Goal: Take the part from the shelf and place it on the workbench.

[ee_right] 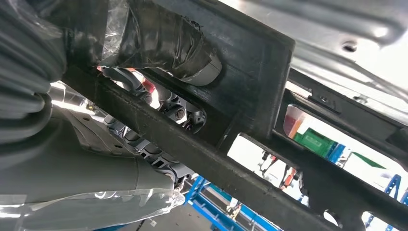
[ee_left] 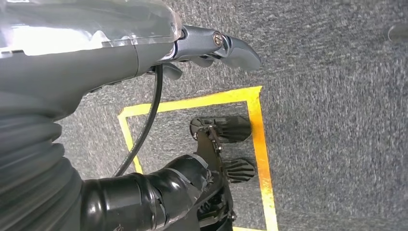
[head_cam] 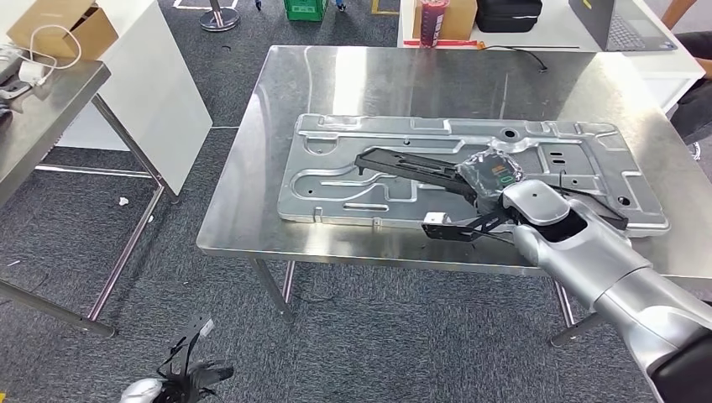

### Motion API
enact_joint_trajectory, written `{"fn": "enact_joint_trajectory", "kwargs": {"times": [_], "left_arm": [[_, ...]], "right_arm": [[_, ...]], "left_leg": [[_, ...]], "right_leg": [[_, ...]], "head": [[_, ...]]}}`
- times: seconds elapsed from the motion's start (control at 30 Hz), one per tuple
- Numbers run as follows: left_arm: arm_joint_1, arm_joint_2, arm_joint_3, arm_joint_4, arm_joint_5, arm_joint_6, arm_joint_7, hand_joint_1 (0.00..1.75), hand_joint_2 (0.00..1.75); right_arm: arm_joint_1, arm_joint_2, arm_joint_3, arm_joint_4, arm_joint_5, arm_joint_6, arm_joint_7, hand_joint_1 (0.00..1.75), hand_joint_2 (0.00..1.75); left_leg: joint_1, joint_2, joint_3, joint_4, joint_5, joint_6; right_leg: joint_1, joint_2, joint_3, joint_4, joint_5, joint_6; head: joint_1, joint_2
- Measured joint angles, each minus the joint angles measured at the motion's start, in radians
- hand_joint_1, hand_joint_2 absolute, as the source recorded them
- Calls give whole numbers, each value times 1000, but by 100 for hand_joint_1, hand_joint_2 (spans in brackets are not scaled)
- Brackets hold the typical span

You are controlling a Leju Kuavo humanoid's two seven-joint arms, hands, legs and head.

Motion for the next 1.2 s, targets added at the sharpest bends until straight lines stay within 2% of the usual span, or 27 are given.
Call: {"fn": "enact_joint_trajectory", "kwargs": {"times": [0.37,0.53,0.6,0.67,0.73,0.77,0.8,0.83,0.87,0.9,0.93,0.97,1.0,1.07,1.1,1.13,1.2], "left_arm": [[9,0,27,9,4,0,-2,0,175],[11,0,40,11,-10,-2,-4,0,175],[12,0,43,11,-15,-3,-5,0,175],[11,-1,46,11,-20,-3,-6,0,175],[9,-2,48,12,-25,-3,-6,0,175],[10,-2,49,13,-26,-4,-6,0,175],[11,-3,51,13,-28,-4,-5,0,175],[12,-4,52,14,-30,-5,-5,0,175],[12,-4,55,15,-32,-5,-5,0,175],[12,-4,57,15,-34,-6,-4,0,175],[11,-4,60,15,-36,-6,-4,0,175],[10,-4,62,16,-38,-6,-4,0,175],[10,-5,64,16,-40,-7,-4,0,175],[13,-6,65,18,-44,-8,-4,0,175],[15,-6,65,18,-44,-9,-4,0,175],[15,-6,65,19,-44,-9,-4,0,175],[11,-6,65,19,-44,-9,-4,0,175]], "right_arm": [[6,42,13,44,14,-27,4,175,175],[8,55,14,46,47,-31,11,175,175],[9,61,11,42,58,-31,15,175,175],[9,63,9,39,66,-30,16,175,175],[11,65,9,39,73,-29,16,175,175],[15,66,9,40,76,-29,16,175,175],[19,66,9,40,77,-29,16,175,175],[20,66,9,40,79,-29,16,175,175],[21,67,9,41,81,-29,16,175,175],[20,66,8,42,83,-29,16,175,175],[19,67,8,44,86,-29,16,175,175],[20,67,8,46,89,-29,15,175,175],[21,69,8,48,91,-29,15,175,175],[23,74,8,48,94,-30,14,175,175],[23,75,8,48,95,-30,14,175,175],[21,77,8,49,95,-30,15,175,175],[20,77,8,50,96,-30,15,175,175]], "left_leg": [[-2,0,-2,4,-2,1],[-4,0,-3,8,-7,19],[2,0,17,-19,3,27],[10,-2,37,-43,11,32],[10,-10,41,-43,9,34],[11,-16,42,-40,5,33],[13,-26,42,-34,1,30],[16,-36,42,-26,-6,25],[20,-47,41,-15,-15,19],[23,-57,36,-4,-24,12],[25,-66,30,9,-31,5],[27,-74,21,18,-35,-3],[30,-83,13,21,-35,-10],[36,-98,4,21,-34,-24],[36,-87,-1,29,-39,-29],[35,-66,-13,54,-51,-33],[30,-12,-71,166,-92,-37]], "right_leg": [[-2,0,1,-2,1,1],[-7,-2,5,-9,3,13],[-4,-4,8,-3,-4,17],[-2,-5,-25,71,-44,21],[-6,-5,-93,199,-93,26],[-9,-5,-120,242,-99,29],[-12,-5,-132,250,-84,32],[-16,-4,-124,218,-50,35],[-20,3,-102,155,-9,38],[-24,23,-77,99,19,40],[-28,43,-56,51,33,39],[-28,59,-47,28,33,37],[-26,67,-46,29,24,33],[-22,48,-46,26,21,20],[-23,37,-42,23,19,11],[-23,26,-35,18,18,3],[-20,2,-22,12,13,-10]], "head": [[0,0],[-1,0],[1,0],[5,0],[7,0],[7,0],[7,0],[7,0],[7,0],[8,0],[8,0],[8,0],[9,0],[10,0],[10,0],[7,0],[2,0]]}}
